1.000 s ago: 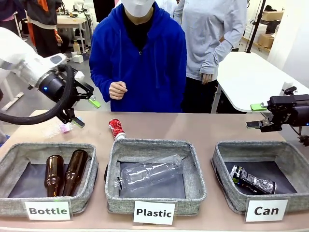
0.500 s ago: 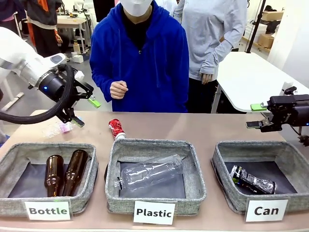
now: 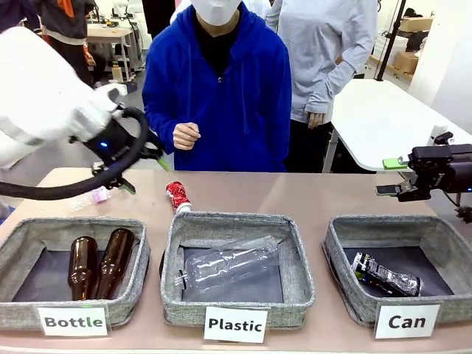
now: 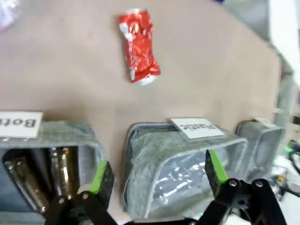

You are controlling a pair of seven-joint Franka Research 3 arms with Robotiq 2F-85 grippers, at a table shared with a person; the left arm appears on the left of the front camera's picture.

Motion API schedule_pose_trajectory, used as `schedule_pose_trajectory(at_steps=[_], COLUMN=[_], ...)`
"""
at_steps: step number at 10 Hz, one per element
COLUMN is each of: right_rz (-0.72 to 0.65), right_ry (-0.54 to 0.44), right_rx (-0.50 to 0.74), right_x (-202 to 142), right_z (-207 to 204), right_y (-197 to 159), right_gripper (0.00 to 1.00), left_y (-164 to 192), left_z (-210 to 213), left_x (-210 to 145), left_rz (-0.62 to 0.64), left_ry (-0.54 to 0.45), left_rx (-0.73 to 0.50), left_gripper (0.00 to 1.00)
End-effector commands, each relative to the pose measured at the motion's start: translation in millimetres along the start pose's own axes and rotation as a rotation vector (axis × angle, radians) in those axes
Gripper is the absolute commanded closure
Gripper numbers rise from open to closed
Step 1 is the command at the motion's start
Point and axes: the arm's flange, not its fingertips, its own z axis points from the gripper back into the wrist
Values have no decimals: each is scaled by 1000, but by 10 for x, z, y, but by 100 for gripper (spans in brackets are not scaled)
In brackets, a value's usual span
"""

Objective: Sort the can waste into the basket.
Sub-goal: Pick up the can waste from the table and place it in the right Fabric basket.

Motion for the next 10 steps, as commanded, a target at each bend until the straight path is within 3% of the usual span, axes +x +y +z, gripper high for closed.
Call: schedule_pose_trajectory(at_steps=[1,3,4,5,6,8,9,10], right_rz=[4,4,4,4,4,4,4,4], right_ry=[-12,-12,-12,-12,-12,-12,-12,-12], right_rx=[8,8,8,8,8,8,8,8], right_x=[29,29,29,29,29,29,29,29], right_z=[0,0,0,0,0,0,0,0], right_y=[20,20,20,20,20,20,20,20], right_gripper=[0,0,0,0,0,0,0,0], left_y=[-379,-834,-1064,-1161,-731,-731,-896,-886], left_z=[-98,-114,-181,-226,-129,-129,-163,-212], left_x=[-224,-140,54,245,-277,-277,-54,-20], left_rz=[-19,-29,30,270,-30,-30,54,50], left_ry=[-24,-66,-106,-126,-109,-109,-117,-131], left_rx=[264,374,384,393,355,355,383,344], left_gripper=[0,0,0,0,0,0,0,0])
